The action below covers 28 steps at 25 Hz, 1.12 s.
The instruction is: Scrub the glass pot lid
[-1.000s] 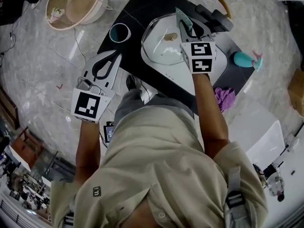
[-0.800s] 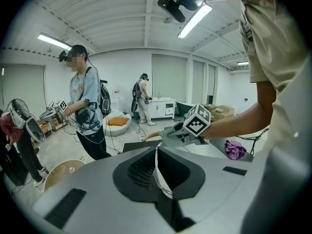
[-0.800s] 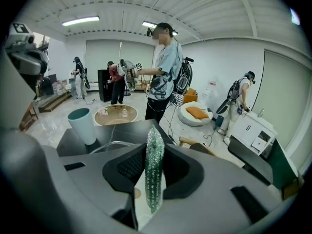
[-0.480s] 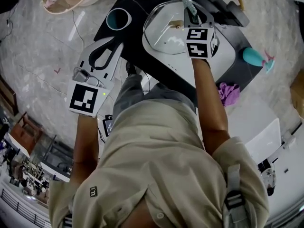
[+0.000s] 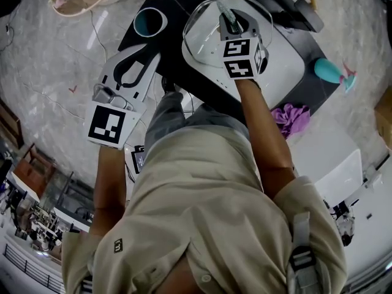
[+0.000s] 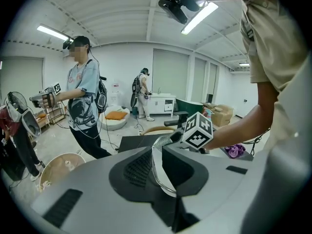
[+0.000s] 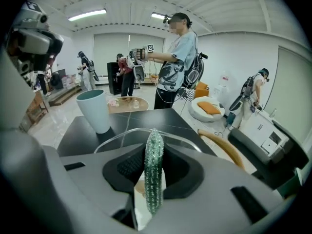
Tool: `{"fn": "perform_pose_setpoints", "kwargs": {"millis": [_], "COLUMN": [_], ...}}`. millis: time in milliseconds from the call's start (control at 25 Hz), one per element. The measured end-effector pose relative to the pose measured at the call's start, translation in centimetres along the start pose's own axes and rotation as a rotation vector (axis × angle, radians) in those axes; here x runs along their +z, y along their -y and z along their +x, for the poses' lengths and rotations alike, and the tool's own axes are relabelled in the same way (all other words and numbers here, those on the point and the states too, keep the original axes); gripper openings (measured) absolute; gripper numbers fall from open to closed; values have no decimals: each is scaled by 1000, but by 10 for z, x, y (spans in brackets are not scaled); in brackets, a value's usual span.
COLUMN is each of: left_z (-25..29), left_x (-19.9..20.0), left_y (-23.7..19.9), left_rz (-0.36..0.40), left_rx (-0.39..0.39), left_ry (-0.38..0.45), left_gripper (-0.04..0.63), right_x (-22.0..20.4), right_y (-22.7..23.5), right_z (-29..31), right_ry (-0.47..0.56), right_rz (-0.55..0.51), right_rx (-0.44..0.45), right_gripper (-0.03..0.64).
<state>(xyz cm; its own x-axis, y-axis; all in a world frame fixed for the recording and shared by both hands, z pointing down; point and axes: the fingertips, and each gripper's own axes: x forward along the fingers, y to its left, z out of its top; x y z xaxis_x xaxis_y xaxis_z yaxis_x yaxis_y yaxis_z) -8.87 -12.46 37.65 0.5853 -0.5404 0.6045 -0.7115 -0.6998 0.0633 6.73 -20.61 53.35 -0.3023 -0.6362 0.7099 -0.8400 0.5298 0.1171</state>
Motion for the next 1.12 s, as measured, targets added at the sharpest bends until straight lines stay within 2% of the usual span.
{"fn": "perform_pose_setpoints", "kwargs": {"millis": [200,360,920,1120], "left_z": [3,5,9,10], "left_x": [2,3,1,1], "left_y": [-1,-2,0,1], "left_rz": [3,8,6,7], "left_rx": [5,4,-7,-9], "left_ry": [1,4,-6,-5], "left_gripper": [77,72,71,71], "right_x": [2,-12,-19,-16], "right_y": [-64,-93,-100,-88], "right_z": [5,2,2,2], "right_ry": [-11,-42,-54,-44], "right_rz": [-53,-78,-84,-70], "right_rx": [162,234,252,233], "right_gripper": [87,87,87,87]}}
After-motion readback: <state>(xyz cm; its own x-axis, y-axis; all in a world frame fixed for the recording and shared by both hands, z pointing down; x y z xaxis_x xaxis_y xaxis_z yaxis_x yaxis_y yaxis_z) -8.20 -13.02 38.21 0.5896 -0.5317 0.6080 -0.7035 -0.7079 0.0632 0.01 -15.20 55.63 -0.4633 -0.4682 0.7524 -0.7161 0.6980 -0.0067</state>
